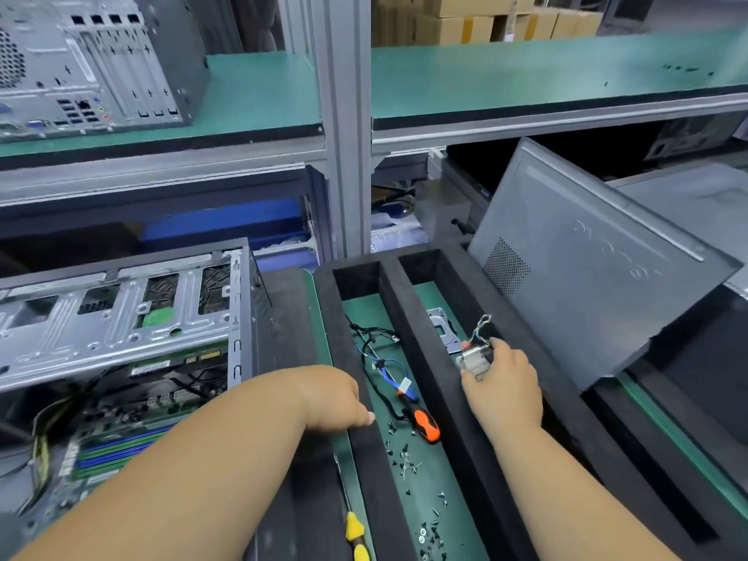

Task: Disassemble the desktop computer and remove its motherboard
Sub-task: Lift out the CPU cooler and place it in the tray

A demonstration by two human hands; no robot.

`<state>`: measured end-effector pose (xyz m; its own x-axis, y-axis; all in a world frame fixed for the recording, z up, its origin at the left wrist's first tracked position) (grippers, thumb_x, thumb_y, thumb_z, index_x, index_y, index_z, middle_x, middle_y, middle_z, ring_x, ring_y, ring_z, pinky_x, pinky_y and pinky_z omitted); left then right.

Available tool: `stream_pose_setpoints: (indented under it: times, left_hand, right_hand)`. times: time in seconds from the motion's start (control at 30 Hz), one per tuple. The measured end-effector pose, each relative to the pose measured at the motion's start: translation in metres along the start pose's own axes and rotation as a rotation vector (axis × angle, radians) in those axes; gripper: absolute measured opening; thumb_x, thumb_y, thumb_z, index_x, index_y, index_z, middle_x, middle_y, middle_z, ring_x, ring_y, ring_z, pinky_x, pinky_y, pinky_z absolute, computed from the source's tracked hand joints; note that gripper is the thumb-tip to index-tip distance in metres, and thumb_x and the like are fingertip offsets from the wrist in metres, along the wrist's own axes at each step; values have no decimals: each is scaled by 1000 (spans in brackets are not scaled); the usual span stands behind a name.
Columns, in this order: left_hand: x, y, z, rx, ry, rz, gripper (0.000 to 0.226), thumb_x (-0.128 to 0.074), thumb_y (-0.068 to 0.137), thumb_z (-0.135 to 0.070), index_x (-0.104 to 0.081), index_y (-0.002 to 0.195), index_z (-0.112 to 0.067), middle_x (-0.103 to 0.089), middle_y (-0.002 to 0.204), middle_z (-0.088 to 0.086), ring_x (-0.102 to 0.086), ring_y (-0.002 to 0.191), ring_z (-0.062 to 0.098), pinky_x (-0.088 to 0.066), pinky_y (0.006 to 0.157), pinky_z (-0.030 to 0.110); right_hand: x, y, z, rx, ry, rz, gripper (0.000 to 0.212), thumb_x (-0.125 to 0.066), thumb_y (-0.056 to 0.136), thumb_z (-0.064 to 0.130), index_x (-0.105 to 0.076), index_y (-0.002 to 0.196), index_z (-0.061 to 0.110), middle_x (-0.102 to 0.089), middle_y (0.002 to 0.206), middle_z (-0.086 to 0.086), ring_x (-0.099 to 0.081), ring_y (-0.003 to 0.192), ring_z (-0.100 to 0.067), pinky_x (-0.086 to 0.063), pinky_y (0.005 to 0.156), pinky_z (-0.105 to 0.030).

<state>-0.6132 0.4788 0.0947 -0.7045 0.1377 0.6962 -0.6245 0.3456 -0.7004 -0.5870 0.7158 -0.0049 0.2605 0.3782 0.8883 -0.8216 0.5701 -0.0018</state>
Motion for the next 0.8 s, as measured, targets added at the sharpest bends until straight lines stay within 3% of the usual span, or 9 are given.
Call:
stream_pose_setpoints:
  times: [0.2, 0.27, 0.4, 0.53, 0.7, 0.8]
  left_hand:
    - [-1, 0, -1, 1, -25, 49, 47, -41, 98, -46, -64, 114, -8, -70, 111, 5, -62, 102, 20, -43, 90, 32]
    - [-1, -1, -2, 7, -43, 63, 47, -41, 98, -45, -64, 115, -7, -70, 112, 6, -62, 102, 20, -43, 90, 31]
    - [0, -3, -3, 17, -53, 69, 46, -40, 99, -45, -63, 116, -8, -70, 113, 5, -64, 105, 20, -44, 91, 30]
    - [2, -4, -5, 15, -49, 75, 45, -39, 99, -45, -62, 118, -11, -70, 112, 1, -65, 104, 17, -44, 92, 28]
    - [3, -4, -7, 9, -42, 67, 44, -38, 100, -45, -58, 121, -12, -70, 113, -2, -66, 102, 13, -43, 92, 28]
    - [1, -4, -6, 9, -51, 65, 44, -38, 100, -45, -58, 121, -12, -69, 113, -3, -67, 101, 12, -43, 94, 28]
  right_hand:
    - [-30, -11, -3, 33, -114, -69, 84, -56, 86, 54, -26, 151, 11, -30, 152, -12, -27, 139, -29, -16, 116, -45]
    - [-30, -13, 0, 88, -169, -124, 85, -59, 85, 50, -26, 151, 9, -30, 152, -14, -28, 138, -31, -19, 113, -48]
    - [-28, -17, 11, 290, -184, -259, 77, -76, 72, 30, -46, 139, 5, -45, 139, -16, -45, 123, -35, -36, 97, -52]
    - [-27, -21, 16, 426, -197, -316, 71, -80, 65, 20, -55, 130, 5, -53, 129, -16, -53, 111, -36, -42, 89, -51]
    - [-24, -32, 17, 541, -186, -286, 60, -77, 68, 18, -59, 124, 9, -55, 125, -9, -54, 106, -30, -40, 89, -47]
    - [-23, -49, 23, 517, -132, -200, 51, -71, 75, 22, -59, 124, 14, -55, 121, -4, -52, 109, -28, -36, 94, -45]
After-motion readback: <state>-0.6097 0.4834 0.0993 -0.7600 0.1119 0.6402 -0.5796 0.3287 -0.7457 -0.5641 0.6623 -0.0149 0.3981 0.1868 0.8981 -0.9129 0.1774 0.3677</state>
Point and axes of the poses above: each hand's wrist, its own y-axis towards the middle knuckle, its own x-axis out of the back of the hand, z = x × y, the point moved 2 cm from there along y, towards the middle knuckle
